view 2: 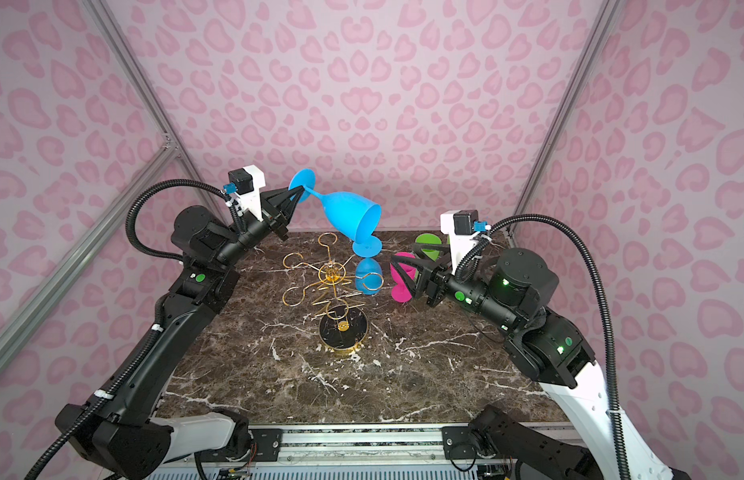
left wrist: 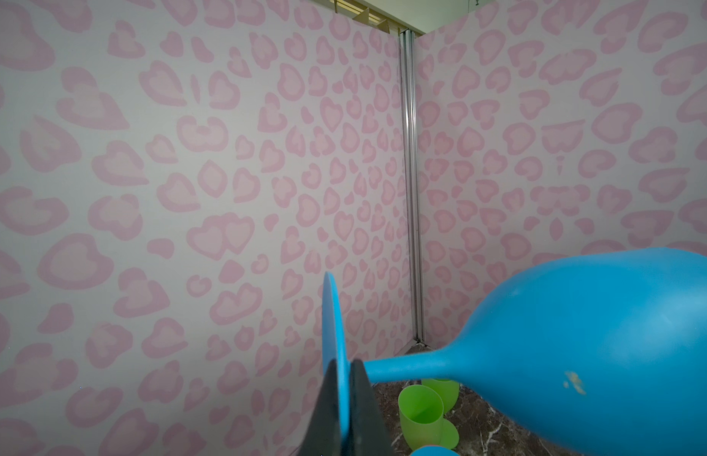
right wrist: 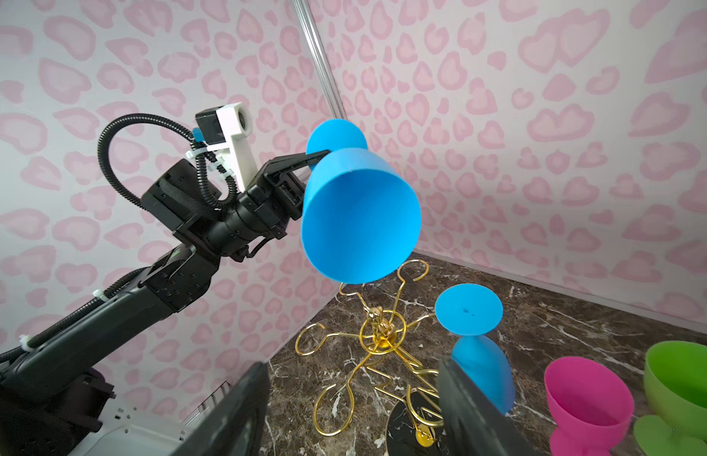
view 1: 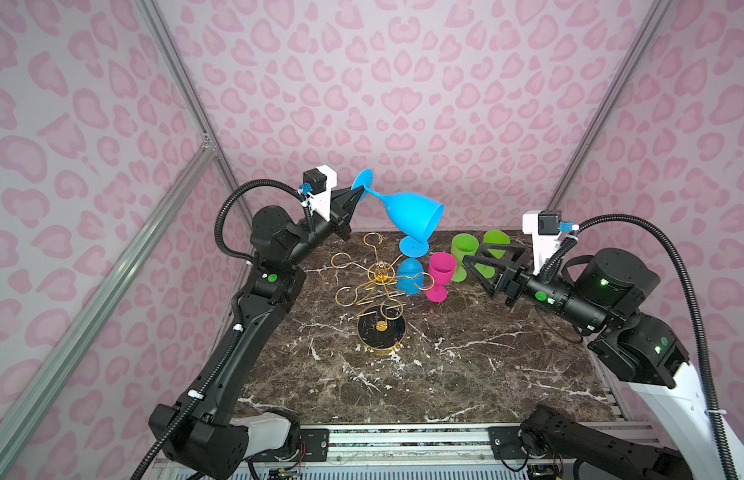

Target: Take the wine glass off the wine glass rack

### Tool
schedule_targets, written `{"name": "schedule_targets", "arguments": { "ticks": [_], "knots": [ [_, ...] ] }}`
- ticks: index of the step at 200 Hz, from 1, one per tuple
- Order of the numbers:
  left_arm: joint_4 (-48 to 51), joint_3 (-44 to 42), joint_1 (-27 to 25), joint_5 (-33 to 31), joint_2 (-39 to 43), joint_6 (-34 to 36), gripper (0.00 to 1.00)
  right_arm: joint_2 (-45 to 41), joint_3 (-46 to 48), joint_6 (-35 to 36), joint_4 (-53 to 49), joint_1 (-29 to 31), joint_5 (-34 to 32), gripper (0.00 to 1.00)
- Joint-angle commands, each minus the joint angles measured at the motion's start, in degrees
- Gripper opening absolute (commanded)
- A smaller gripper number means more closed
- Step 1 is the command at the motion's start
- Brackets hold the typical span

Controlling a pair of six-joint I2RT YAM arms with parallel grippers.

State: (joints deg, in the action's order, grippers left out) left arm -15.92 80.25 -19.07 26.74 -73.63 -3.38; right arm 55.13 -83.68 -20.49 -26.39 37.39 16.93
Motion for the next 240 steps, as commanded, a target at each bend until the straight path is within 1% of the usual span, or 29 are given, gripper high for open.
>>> {"name": "schedule_targets", "arguments": {
  "ticks": [1,39,45,69,106,132,142,170,186,213,236,240],
  "knots": [
    [-3.5,-0.27,0.1,1.62,0.66,-3.34,0.03,1.3,0.01,1.68,3.79,-0.04,-2.08,0.66],
    [-3.76,-0.88,0.09,2.94,1.37,-4.85,0.03,5.11,-0.96,2.74,7.29,-0.03,-1.56,0.64],
    [-3.76,-0.97,0.16,3.17,1.38,-5.05,0.03,5.72,-3.05,2.78,7.85,-0.02,-1.29,0.63],
    [-3.81,-1.24,0.09,3.58,1.64,-5.71,0.03,8.31,-3.96,2.66,10.36,0.01,-0.69,0.62],
    [-4.16,-2.11,0.12,3.93,2.36,-6.6,0.03,12.08,-4.69,1.69,13.95,-0.03,0.68,0.58],
    [-4.35,-2.29,0.09,4.1,2.64,-7.33,0.03,14.76,-5.78,0.93,14.97,-0.03,1.31,0.53],
    [-4.37,-2.29,0.11,4.2,2.61,-7.69,0.03,15.46,-5.86,0.57,15.84,-0.03,1.68,0.5],
    [-4.29,-2.38,0.15,4.36,2.57,-8.55,0.03,17.31,-6.36,-0.74,17.33,0.21,2.73,0.36],
    [-4.19,-2.38,0.13,4.5,2.45,-8.91,0.03,18.04,-6.84,-0.77,17.24,0.66,3.2,0.25],
    [-4.12,-2.55,0.15,4.55,2.32,-9.21,0.03,18.29,-7.18,-0.9,17.27,1.16,3.37,0.11],
    [-4.03,-2.55,0.12,4.21,2.08,-9.61,0.03,18.32,-7.52,-1.04,16.91,1.53,3.37,0.0],
    [-4.03,-2.55,0.1,4.16,2.08,-9.71,0.04,18.21,-7.55,-1.03,16.82,1.55,3.29,0.0]
  ]
}}
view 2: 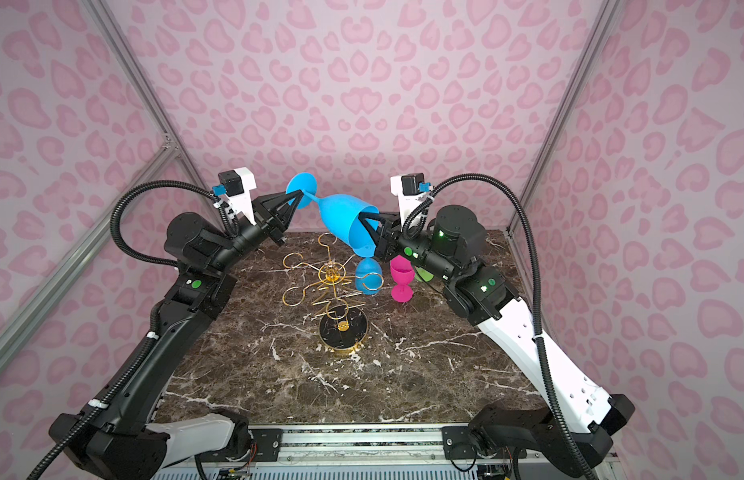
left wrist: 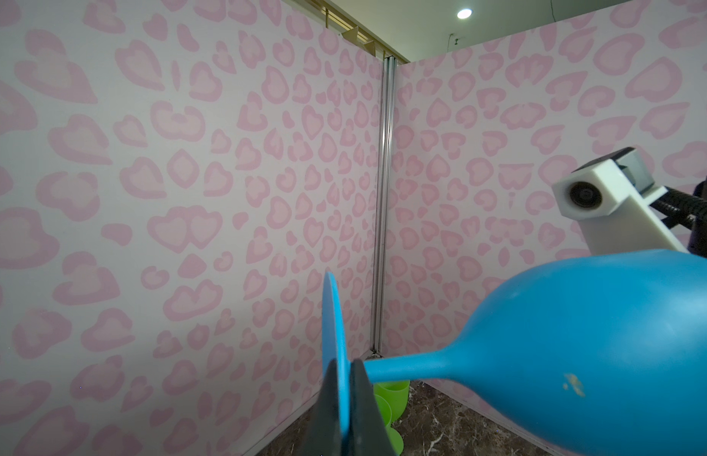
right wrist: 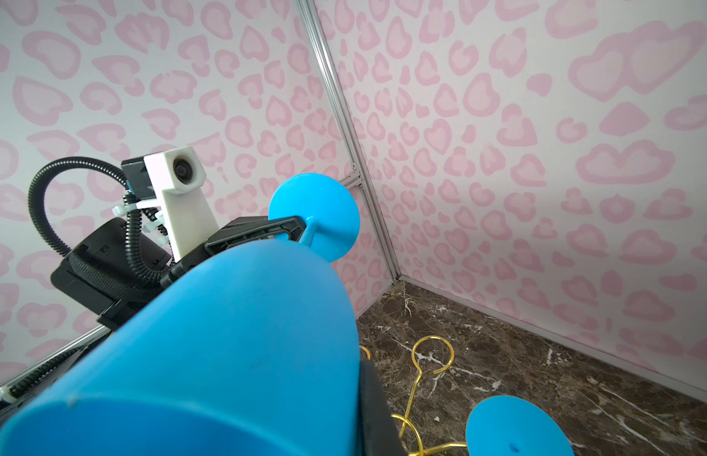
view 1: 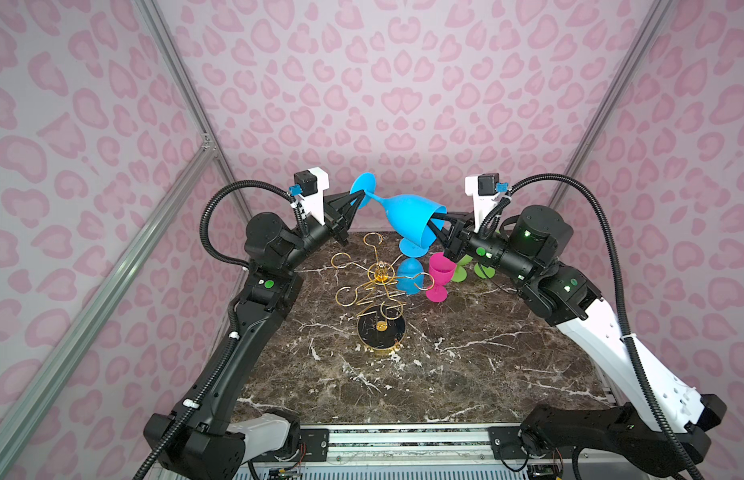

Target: Take the wine glass off the wine glass rack

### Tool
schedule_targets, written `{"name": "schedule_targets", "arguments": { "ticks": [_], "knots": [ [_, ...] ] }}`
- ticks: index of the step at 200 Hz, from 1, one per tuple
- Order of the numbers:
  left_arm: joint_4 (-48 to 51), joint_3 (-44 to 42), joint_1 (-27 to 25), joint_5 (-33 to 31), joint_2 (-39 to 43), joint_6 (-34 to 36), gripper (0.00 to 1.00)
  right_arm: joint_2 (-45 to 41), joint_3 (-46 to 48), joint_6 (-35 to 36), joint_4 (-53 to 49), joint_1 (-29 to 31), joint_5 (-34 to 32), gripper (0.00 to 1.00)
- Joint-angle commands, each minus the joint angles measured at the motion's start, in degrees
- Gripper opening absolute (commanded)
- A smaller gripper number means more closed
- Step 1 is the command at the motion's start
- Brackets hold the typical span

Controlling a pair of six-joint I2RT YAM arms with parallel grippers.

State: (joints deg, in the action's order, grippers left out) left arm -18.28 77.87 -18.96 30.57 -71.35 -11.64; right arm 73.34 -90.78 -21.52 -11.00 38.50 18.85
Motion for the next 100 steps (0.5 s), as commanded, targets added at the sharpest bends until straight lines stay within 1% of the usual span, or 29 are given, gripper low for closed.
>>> {"name": "schedule_targets", "arguments": {
  "ticks": [1,9,23,33,36,38,40,58,69,73,100],
  "knots": [
    [-1.67,-0.17,-0.02,0.27,-0.19,-1.45,0.04,-0.02,-0.45,0.04,1.38,0.48,1.37,0.0],
    [-1.58,-0.21,-0.01,-0.08,-0.19,-1.58,0.08,-0.34,-0.46,-0.04,1.17,0.53,1.04,0.0],
    [-1.58,-0.43,0.0,-1.12,0.03,-1.83,0.26,-1.25,-0.34,-0.19,0.75,0.52,-0.12,0.0],
    [-1.5,-0.43,0.04,-1.87,0.37,-1.76,0.34,-1.99,-0.51,-0.01,-0.34,0.39,-0.64,0.0],
    [-1.42,-0.43,0.05,-2.1,0.48,-1.73,0.35,-2.28,-0.65,0.13,-0.7,0.29,-0.88,0.0],
    [-1.34,-0.43,0.0,-2.11,0.55,-1.59,0.39,-2.49,-0.68,0.22,-1.06,0.2,-1.04,0.0],
    [-1.32,-0.43,0.03,-2.27,0.57,-1.49,0.42,-2.72,-0.81,0.31,-1.39,0.07,-1.24,0.0],
    [-0.8,-2.41,0.06,-3.59,1.42,-0.76,0.53,-4.92,-1.15,0.86,-3.99,-0.99,-3.18,0.0],
    [-0.53,-2.78,0.06,-4.77,2.04,-0.33,0.71,-6.64,-1.07,1.4,-5.84,-2.07,-4.31,0.0],
    [-0.48,-2.97,0.06,-5.58,2.36,-0.24,0.76,-7.32,-1.04,1.61,-6.58,-2.53,-4.76,0.0],
    [-0.82,-5.34,0.57,-11.8,4.86,0.45,0.92,-12.33,-0.32,3.02,-14.01,-6.75,-7.44,0.0]
  ]
}}
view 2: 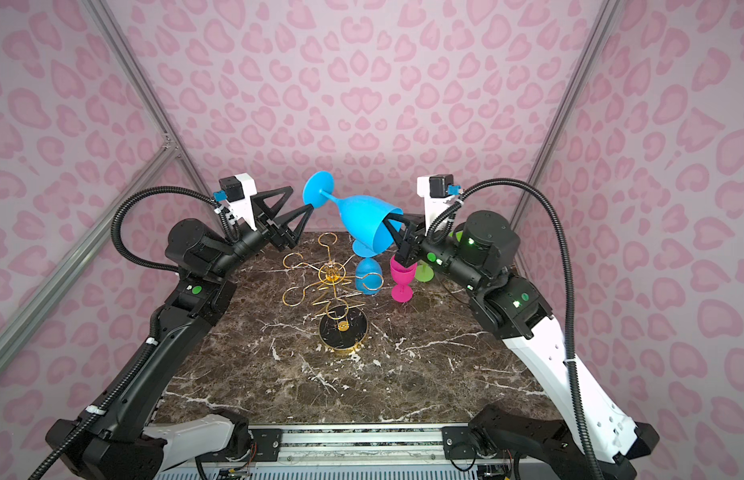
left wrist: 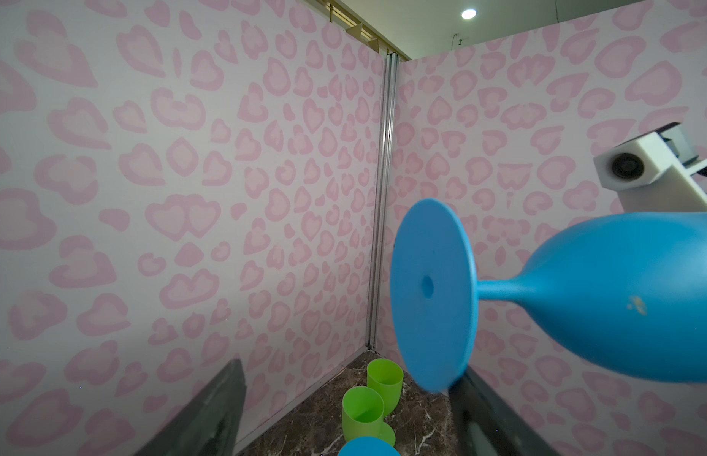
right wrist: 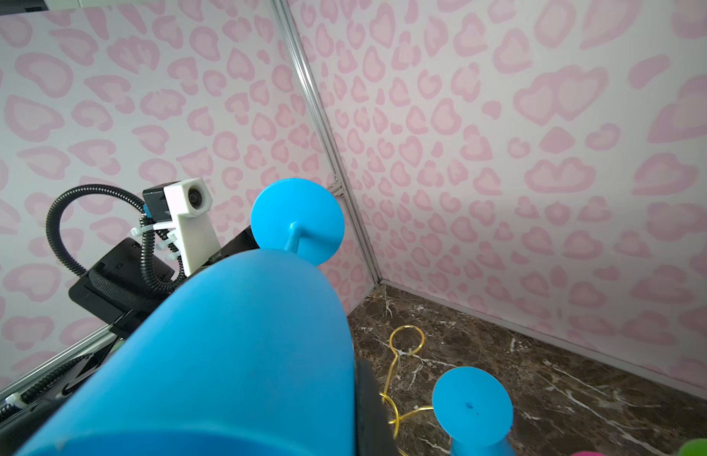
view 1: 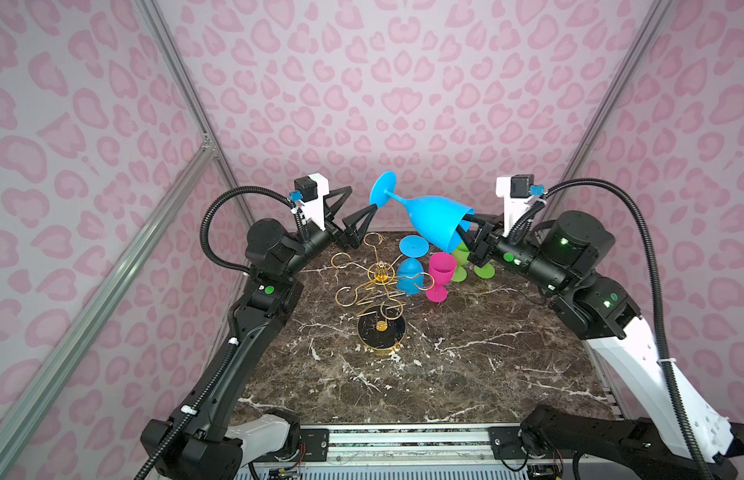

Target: Take the wine glass off the wine glass rack

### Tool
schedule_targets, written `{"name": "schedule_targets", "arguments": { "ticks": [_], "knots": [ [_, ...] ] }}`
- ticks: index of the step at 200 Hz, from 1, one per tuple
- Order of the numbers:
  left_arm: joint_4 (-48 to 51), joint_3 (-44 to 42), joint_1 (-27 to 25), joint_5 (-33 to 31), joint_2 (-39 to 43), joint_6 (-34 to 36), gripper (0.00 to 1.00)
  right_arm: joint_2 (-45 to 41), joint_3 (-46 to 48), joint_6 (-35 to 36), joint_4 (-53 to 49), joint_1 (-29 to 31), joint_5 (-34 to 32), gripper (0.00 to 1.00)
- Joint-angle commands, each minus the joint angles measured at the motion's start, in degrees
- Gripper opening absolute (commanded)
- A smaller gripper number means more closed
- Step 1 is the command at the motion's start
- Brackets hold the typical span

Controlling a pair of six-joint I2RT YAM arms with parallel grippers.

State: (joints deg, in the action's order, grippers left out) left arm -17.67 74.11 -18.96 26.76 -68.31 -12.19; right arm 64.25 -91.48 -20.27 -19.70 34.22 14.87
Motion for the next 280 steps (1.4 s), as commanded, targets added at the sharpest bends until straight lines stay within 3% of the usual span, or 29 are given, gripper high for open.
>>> {"name": "schedule_targets", "arguments": {
  "ticks": [1,30,73,149,213,280],
  "knots": [
    [-1.46,-1.67,0.58,-8.24,1.93,1.06,0.92,-3.51,0.45,1.88,-5.63,-2.7,-3.58,0.0],
    [-1.05,-4.09,1.7,-14.46,5.38,1.95,1.0,-9.67,1.83,2.7,-15.5,-8.04,-6.86,0.0],
    [2.76,-7.11,3.61,-22.28,10.65,2.87,0.97,-12.98,1.61,4.13,-34.49,-10.81,-13.34,0.0],
    [5.62,-15.2,5.66,-30.97,18.61,4.72,0.97,-6.11,0.87,5.04,-55.7,-10.83,-18.37,0.0],
    [8.51,-17.76,6.05,-30.76,23.1,5.31,0.97,6.02,1.92,8.06,-58.95,-11.06,-22.05,0.0],
    [11.86,-19.49,6.19,-30.76,27.12,5.78,0.97,20.41,-0.28,13.37,-54.88,-17.1,-18.46,0.0]
  ]
}}
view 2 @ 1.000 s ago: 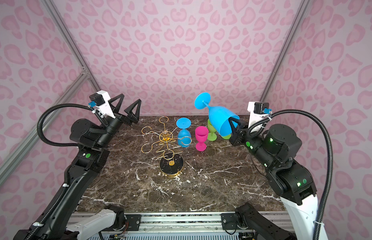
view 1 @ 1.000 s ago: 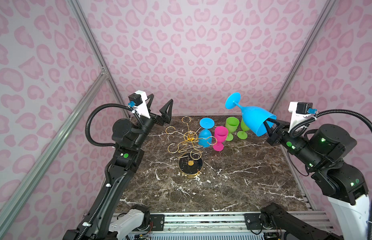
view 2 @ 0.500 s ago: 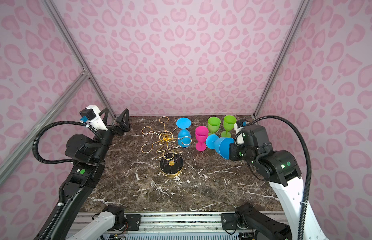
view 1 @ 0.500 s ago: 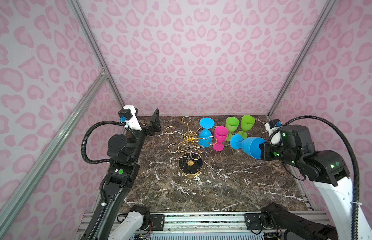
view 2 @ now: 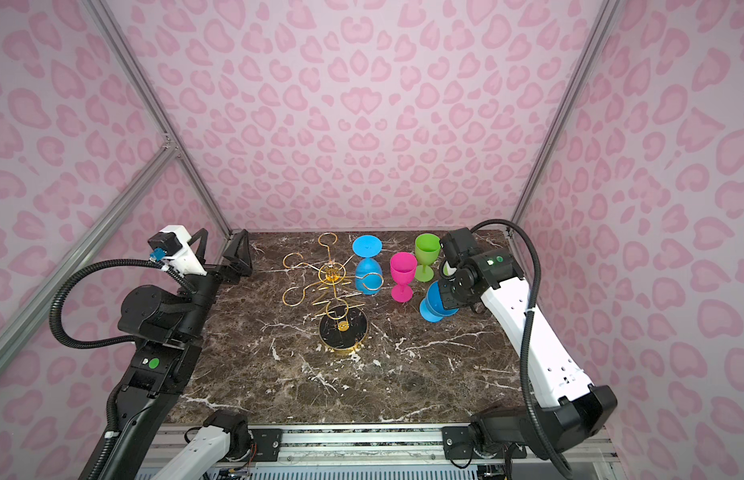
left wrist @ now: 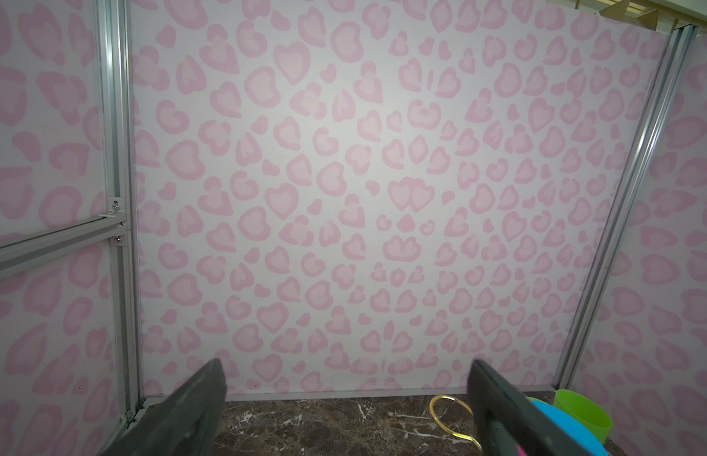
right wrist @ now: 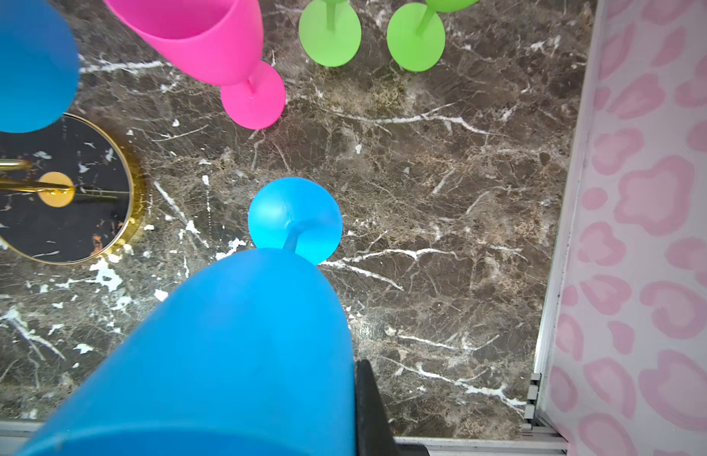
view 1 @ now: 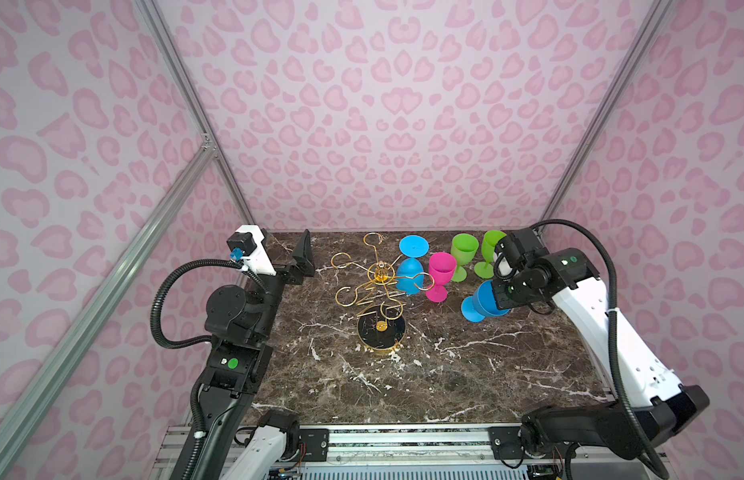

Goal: Take the wine glass off the wine glass rack
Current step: 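Stand the blue glass upright on the table with the right gripper and release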

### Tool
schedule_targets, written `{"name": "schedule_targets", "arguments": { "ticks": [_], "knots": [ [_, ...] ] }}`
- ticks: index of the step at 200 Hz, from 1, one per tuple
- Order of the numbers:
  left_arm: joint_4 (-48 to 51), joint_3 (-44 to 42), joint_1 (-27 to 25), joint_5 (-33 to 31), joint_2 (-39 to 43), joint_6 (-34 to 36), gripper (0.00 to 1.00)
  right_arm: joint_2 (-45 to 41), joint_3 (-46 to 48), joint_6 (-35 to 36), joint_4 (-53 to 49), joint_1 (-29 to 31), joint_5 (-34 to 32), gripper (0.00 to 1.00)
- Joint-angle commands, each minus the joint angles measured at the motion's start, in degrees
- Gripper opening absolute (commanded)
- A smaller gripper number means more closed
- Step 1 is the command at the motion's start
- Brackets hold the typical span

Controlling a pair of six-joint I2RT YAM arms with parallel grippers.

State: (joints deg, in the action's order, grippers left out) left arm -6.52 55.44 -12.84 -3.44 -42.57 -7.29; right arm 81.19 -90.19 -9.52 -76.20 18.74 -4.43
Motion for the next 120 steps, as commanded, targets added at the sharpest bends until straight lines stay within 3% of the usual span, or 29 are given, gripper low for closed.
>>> {"name": "schedule_targets", "arguments": {
  "ticks": [1,120],
  "knots": [
    [0.76,-0.84,0.04,-0.62,1.44,0.83,0.97,3.68,-1.66,2.68,1.65,-1.7,0.92,0.0],
    [4.92,-2.26,0.06,-2.35,6.22,1.89,0.97,23.45,-10.86,6.9,3.86,-4.78,1.35,0.0]
  ]
}}
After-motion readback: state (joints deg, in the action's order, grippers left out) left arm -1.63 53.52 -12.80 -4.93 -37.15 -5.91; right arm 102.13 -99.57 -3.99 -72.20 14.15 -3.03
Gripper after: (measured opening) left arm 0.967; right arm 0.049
